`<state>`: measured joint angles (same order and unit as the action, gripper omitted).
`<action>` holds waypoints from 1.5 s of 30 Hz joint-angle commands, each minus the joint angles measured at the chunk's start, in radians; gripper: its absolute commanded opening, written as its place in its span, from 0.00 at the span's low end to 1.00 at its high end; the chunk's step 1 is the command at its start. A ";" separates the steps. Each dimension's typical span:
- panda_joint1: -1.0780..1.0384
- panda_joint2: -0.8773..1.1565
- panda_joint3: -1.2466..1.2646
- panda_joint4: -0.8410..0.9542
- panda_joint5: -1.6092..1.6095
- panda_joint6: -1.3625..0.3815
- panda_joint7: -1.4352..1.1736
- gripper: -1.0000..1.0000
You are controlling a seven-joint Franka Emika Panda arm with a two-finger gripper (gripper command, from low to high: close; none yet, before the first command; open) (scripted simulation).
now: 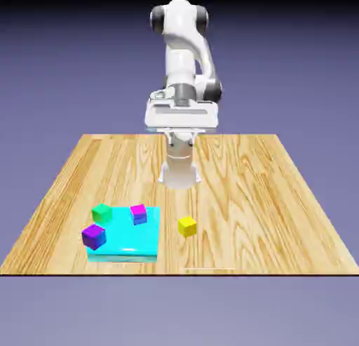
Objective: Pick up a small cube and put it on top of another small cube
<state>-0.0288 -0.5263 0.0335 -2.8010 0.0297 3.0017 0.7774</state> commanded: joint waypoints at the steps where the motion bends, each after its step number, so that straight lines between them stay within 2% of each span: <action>1: -0.034 0.036 0.028 0.007 0.025 -0.029 0.030 0.50; 19: -0.622 0.667 0.511 0.138 0.453 -0.539 0.555 0.50; 27: -0.554 0.894 0.479 0.138 0.439 -0.310 0.553 0.50; 28: -0.554 0.894 0.479 0.138 0.439 -0.310 0.553 0.00; 35: -0.619 0.676 0.510 0.138 0.453 -0.529 0.555 0.00; 45: -0.590 0.704 0.159 0.431 0.527 -0.666 0.883 0.00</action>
<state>-0.6184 0.1776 0.1924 -2.3702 0.5584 2.3363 1.6588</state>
